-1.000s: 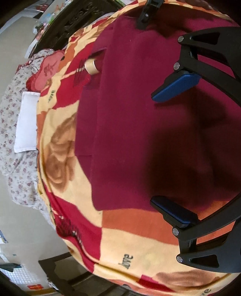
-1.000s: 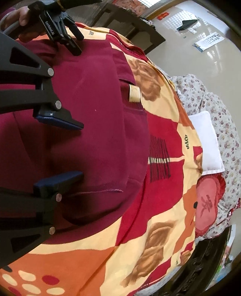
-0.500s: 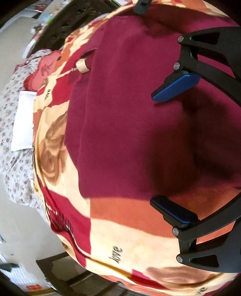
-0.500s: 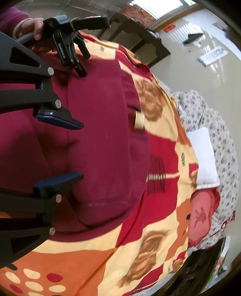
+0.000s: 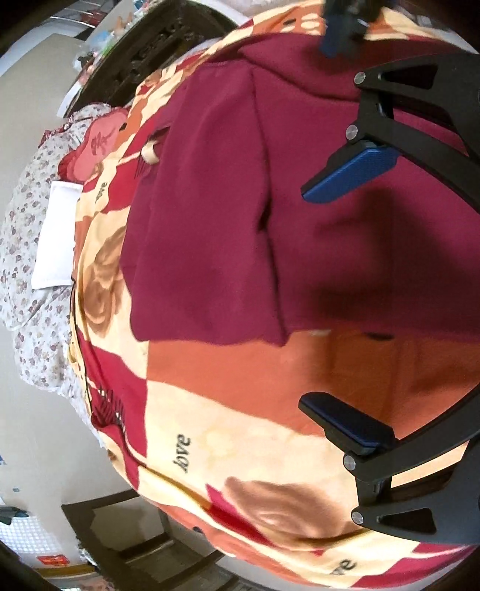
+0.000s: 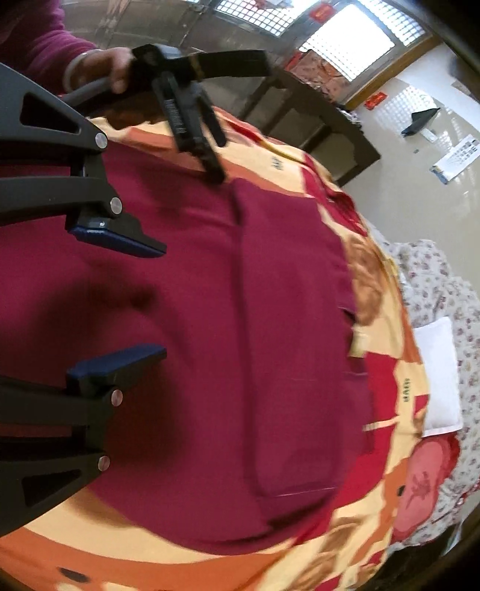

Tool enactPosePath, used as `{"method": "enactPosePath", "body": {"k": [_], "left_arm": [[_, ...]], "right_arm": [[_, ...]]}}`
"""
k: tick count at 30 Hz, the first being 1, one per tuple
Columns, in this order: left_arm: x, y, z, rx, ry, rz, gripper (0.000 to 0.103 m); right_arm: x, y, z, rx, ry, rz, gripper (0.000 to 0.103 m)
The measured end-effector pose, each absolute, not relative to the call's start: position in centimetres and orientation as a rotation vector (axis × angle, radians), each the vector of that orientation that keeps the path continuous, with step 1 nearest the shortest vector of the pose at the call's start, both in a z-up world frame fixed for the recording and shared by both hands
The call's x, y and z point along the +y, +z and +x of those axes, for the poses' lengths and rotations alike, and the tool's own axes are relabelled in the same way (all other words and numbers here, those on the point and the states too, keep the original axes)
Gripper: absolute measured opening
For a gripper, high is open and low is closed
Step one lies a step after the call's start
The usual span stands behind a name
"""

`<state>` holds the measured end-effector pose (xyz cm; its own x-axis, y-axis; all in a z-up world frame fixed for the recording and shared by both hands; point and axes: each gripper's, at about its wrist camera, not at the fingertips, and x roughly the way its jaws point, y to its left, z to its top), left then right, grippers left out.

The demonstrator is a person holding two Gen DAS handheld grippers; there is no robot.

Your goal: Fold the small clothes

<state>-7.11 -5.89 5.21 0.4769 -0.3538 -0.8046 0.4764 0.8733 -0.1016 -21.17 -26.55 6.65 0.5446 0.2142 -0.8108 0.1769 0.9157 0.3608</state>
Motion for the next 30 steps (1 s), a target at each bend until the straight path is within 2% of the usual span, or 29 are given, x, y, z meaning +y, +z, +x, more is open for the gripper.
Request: {"method": "enactPosePath", "body": {"k": [9, 13, 19, 30], "left_arm": [[-6.3, 5.5, -9.3, 0.954, -0.532, 0.162, 0.102], [-5.6, 6.2, -9.7, 0.930, -0.527, 0.163, 0.102], [-5.9, 6.4, -10.3, 0.947, -0.559, 0.132, 0.102], [-5.7, 7.5, -12.5, 0.936, -0.621, 0.159, 0.102]], "right_arm": [[-23.0, 4.1, -25.2, 1.052, 0.039, 0.454, 0.047], [-25.3, 4.8, -27.8, 0.989, -0.032, 0.538, 0.047], [-29.4, 4.2, -29.9, 0.993, -0.183, 0.604, 0.047], [-29.7, 2.2, -29.8, 0.976, -0.074, 0.774, 0.047]]}}
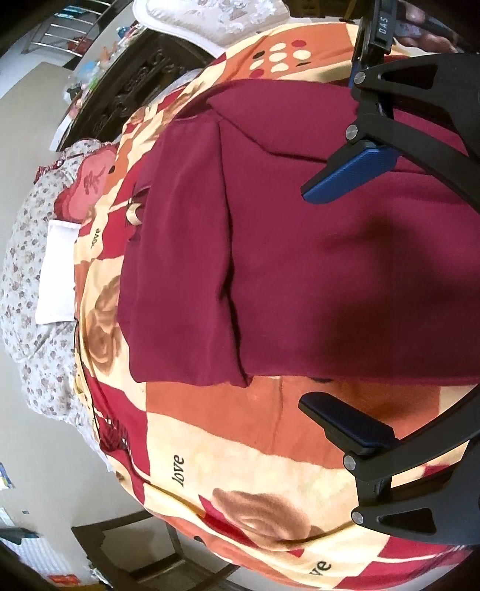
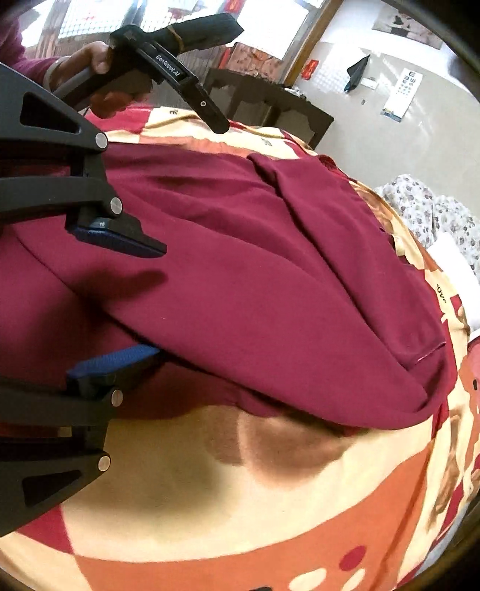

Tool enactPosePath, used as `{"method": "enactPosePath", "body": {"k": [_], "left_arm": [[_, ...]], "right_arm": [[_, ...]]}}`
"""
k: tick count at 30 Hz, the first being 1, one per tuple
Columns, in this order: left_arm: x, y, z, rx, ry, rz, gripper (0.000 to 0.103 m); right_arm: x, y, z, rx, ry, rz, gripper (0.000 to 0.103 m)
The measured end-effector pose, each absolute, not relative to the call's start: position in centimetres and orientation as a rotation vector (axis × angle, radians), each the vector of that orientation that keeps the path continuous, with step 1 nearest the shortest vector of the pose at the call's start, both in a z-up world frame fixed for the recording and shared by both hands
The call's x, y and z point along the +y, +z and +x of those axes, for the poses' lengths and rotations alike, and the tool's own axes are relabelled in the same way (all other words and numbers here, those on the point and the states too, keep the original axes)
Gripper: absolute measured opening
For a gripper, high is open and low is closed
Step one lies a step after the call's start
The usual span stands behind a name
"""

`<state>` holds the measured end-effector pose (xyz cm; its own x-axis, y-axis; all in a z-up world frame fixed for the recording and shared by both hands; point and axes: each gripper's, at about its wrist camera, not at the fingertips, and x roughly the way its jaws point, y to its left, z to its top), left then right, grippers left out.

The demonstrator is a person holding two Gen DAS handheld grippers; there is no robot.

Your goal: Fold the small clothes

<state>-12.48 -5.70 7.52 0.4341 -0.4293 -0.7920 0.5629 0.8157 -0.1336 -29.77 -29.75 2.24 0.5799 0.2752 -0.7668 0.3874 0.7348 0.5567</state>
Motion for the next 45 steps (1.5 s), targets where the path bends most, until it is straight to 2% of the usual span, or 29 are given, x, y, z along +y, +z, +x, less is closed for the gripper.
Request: {"method": "enactPosePath", "body": {"k": [10, 12, 13, 16, 20, 25, 31, 35, 40, 45], "left_arm": [[-5.1, 7.6, -14.4, 0.984, -0.697, 0.128, 0.102], [-5.1, 7.9, -15.1, 0.976, -0.740, 0.141, 0.102], [-5.0, 8.1, -15.5, 0.972, -0.772, 0.146, 0.102], [-4.7, 8.8, -16.9, 0.949, -0.851, 0.173, 0.102], [-4.5, 9.9, -18.4, 0.897, -0.893, 0.234, 0.102], [-4.8, 9.9, -18.0, 0.882, -0.886, 0.250, 0.102], [-4.3, 9.5, -17.9, 0.933, -0.920, 0.190, 0.102], [-5.5, 9.5, -19.2, 0.944, -0.973, 0.226, 0.102], [-7.0, 9.4, -21.2, 0.914, -1.019, 0.320, 0.102], [-8.3, 8.7, -22.9, 0.933, -1.066, 0.377, 0.102]], "right_arm": [[-27.4, 1.3, -30.6, 0.940, 0.058, 0.854, 0.046], [-27.3, 1.7, -30.0, 0.883, 0.131, 0.909, 0.033], [-27.4, 1.8, -29.8, 0.865, 0.144, 0.932, 0.032], [-27.9, 1.8, -27.5, 0.835, 0.158, 0.986, 0.019], [-28.0, 2.6, -23.8, 0.791, 0.233, 1.028, 0.018], [-27.4, 2.6, -19.5, 0.853, 0.195, 0.961, 0.018], [-28.1, 4.7, -22.0, 0.836, 0.171, 0.911, 0.019], [-29.2, 5.1, -25.7, 0.870, 0.082, 0.863, 0.047], [-29.7, 4.1, -30.0, 0.929, 0.068, 0.875, 0.047], [-29.1, -0.4, -31.5, 0.997, 0.086, 0.998, 0.048]]}}
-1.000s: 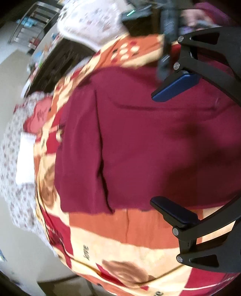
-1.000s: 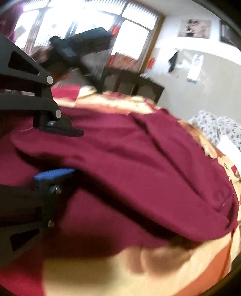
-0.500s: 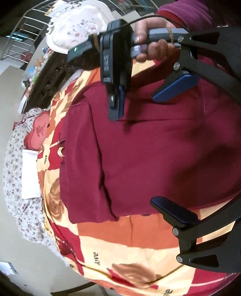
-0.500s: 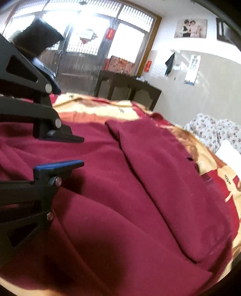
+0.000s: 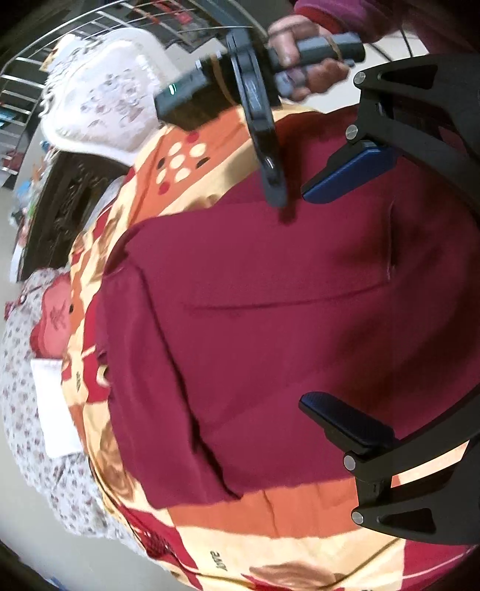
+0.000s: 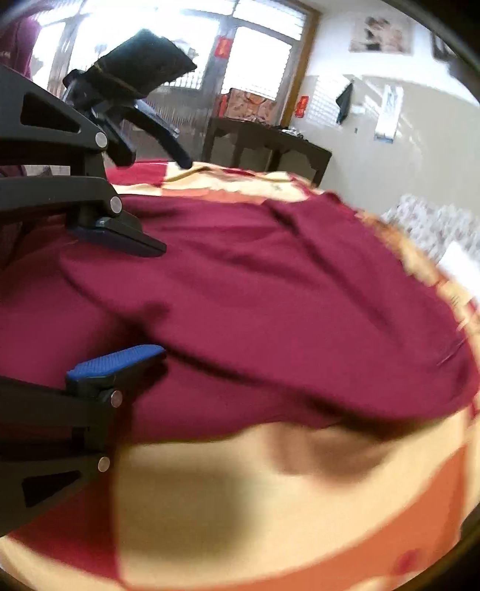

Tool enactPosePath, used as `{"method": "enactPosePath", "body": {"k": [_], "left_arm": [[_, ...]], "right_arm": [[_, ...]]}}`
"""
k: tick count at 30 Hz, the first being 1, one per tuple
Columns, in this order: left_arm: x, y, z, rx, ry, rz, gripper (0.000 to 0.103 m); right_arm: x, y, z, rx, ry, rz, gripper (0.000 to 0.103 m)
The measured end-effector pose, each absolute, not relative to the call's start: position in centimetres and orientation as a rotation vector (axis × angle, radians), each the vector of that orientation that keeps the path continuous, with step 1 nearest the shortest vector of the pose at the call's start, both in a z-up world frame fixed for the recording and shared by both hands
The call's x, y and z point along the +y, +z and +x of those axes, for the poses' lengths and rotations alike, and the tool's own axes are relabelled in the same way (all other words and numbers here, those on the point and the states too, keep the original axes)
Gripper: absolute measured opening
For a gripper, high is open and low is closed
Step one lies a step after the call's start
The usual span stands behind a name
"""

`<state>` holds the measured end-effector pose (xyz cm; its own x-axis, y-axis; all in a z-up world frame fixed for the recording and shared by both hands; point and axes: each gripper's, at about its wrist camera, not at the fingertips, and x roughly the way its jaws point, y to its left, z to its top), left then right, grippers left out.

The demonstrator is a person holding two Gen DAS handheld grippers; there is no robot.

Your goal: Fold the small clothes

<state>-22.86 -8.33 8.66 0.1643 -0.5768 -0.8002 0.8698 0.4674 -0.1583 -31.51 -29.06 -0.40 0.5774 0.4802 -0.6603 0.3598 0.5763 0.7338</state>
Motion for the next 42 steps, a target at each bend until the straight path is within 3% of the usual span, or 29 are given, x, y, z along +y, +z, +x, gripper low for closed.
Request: {"method": "enactPosePath", "body": {"k": [2, 5, 8, 24, 26, 28, 29, 30, 31, 36, 42], "left_arm": [[-8.7, 8.3, -23.7, 0.927, -1.070, 0.422, 0.102], [-8.9, 8.0, -24.5, 0.918, -1.074, 0.461, 0.102], [-9.0, 8.3, -25.0, 0.884, -1.084, 0.463, 0.102], [-11.1, 6.4, -22.9, 0.874, -1.011, 0.532, 0.102], [-11.0, 6.0, -22.2, 0.897, -1.004, 0.501, 0.094], [-11.0, 5.7, -21.5, 0.919, -1.001, 0.477, 0.061], [-11.0, 5.5, -21.1, 0.942, -1.003, 0.457, 0.051], [-11.0, 5.4, -20.7, 0.969, -1.010, 0.436, 0.028], [-11.1, 5.3, -20.4, 0.988, -1.015, 0.424, 0.015], [-11.0, 6.2, -19.2, 0.972, -1.002, 0.376, 0.005], [-11.1, 12.7, -17.8, 0.812, -1.003, 0.331, 0.004]], "right_arm": [[-28.6, -0.3, -31.0, 0.931, 0.093, 0.978, 0.047], [-28.2, 0.1, -29.1, 0.882, 0.168, 0.983, 0.025], [-28.2, 0.1, -26.3, 0.861, 0.209, 0.999, 0.013], [-28.3, 1.4, -22.2, 0.825, 0.292, 1.036, 0.012], [-28.3, 1.1, -22.4, 0.835, 0.286, 1.039, 0.012], [-28.4, 0.9, -22.7, 0.848, 0.282, 1.043, 0.012], [-28.6, 0.7, -22.8, 0.857, 0.277, 1.059, 0.012], [-28.8, 0.5, -23.0, 0.857, 0.275, 1.078, 0.012], [-29.2, 0.4, -23.4, 0.851, 0.277, 1.098, 0.012], [-31.4, 2.5, -26.3, 0.768, 0.187, 1.035, 0.029], [-35.5, 4.3, -28.5, 0.724, -0.025, 0.959, 0.030]]}}
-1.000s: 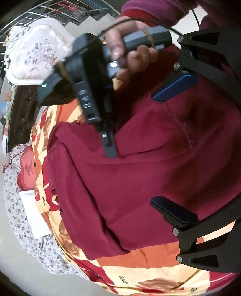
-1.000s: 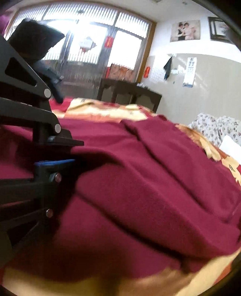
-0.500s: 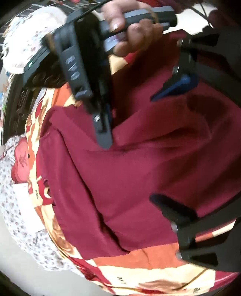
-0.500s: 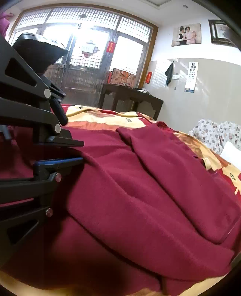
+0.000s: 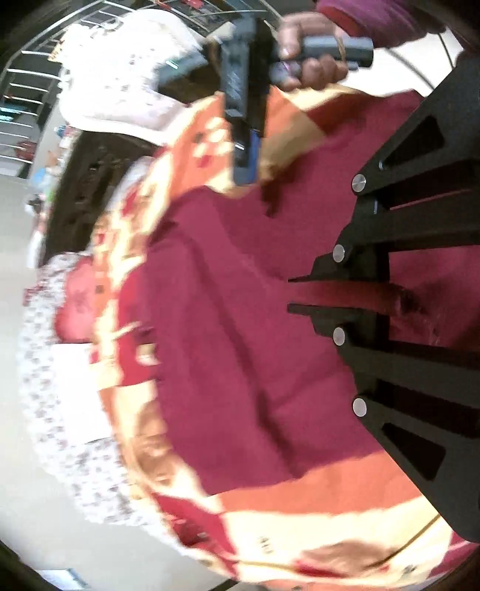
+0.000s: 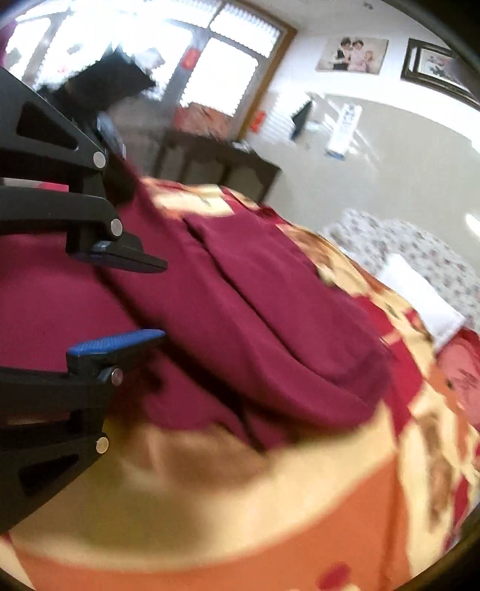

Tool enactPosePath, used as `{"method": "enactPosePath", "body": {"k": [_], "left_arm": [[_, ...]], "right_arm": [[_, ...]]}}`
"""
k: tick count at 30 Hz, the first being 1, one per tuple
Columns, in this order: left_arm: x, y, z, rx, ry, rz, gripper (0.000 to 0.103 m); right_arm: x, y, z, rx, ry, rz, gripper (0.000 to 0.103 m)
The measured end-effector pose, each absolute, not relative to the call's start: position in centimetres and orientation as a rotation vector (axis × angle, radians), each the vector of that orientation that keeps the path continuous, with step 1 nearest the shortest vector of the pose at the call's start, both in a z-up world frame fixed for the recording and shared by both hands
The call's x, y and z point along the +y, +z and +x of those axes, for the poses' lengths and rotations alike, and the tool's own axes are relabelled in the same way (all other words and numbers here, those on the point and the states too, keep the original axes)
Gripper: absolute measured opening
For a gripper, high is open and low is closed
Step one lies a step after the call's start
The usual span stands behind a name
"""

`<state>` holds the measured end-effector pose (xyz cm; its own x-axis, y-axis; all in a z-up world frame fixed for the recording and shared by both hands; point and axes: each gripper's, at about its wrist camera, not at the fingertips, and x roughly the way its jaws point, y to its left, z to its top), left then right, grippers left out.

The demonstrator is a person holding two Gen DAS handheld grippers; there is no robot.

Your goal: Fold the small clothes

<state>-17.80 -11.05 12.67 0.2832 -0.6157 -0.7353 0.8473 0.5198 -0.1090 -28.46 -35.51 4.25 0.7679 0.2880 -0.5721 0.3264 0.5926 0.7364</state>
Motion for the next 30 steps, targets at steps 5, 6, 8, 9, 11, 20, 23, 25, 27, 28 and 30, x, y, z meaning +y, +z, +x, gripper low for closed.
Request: {"method": "enactPosePath", "body": {"k": [5, 6, 8, 9, 11, 20, 23, 25, 27, 28, 30], "left_arm": [[-11.0, 18.0, -15.1, 0.699, -0.979, 0.296, 0.004], [-10.9, 19.1, -14.3, 0.682, -0.974, 0.281, 0.004], [-10.9, 20.6, -12.9, 0.657, -0.961, 0.267, 0.004], [-10.8, 21.2, -12.0, 0.643, -0.945, 0.267, 0.004], [-10.5, 21.5, -10.1, 0.643, -0.902, 0.260, 0.004], [-9.5, 12.3, -2.3, 0.894, -0.738, 0.199, 0.004], [-9.2, 10.0, -1.7, 0.944, -0.716, 0.193, 0.004], [-9.0, 9.6, -1.4, 0.949, -0.712, 0.187, 0.004], [-8.8, 9.7, -1.0, 0.952, -0.713, 0.177, 0.004], [-8.7, 9.8, -0.8, 0.951, -0.711, 0.174, 0.004], [-8.8, 10.0, -0.3, 0.946, -0.705, 0.173, 0.004]], "right_arm": [[-37.7, 4.3, -28.6, 0.700, -0.078, 1.009, 0.030], [-37.8, 4.3, -28.6, 0.701, -0.075, 1.013, 0.030], [-37.9, 4.2, -28.4, 0.708, -0.071, 1.016, 0.030], [-37.8, 4.3, -28.1, 0.714, -0.070, 1.012, 0.030], [-37.8, 4.7, -27.6, 0.715, -0.076, 0.995, 0.030], [-40.7, 6.9, -24.8, 0.687, -0.250, 0.856, 0.050], [-42.4, 6.9, -22.8, 0.698, -0.285, 0.819, 0.051], [-43.2, 6.8, -21.0, 0.721, -0.302, 0.776, 0.051], [-44.2, 6.4, -19.0, 0.739, -0.304, 0.744, 0.051], [-44.8, 6.2, -18.0, 0.746, -0.308, 0.747, 0.051], [-45.8, 5.7, -16.7, 0.748, -0.303, 0.767, 0.051]]}}
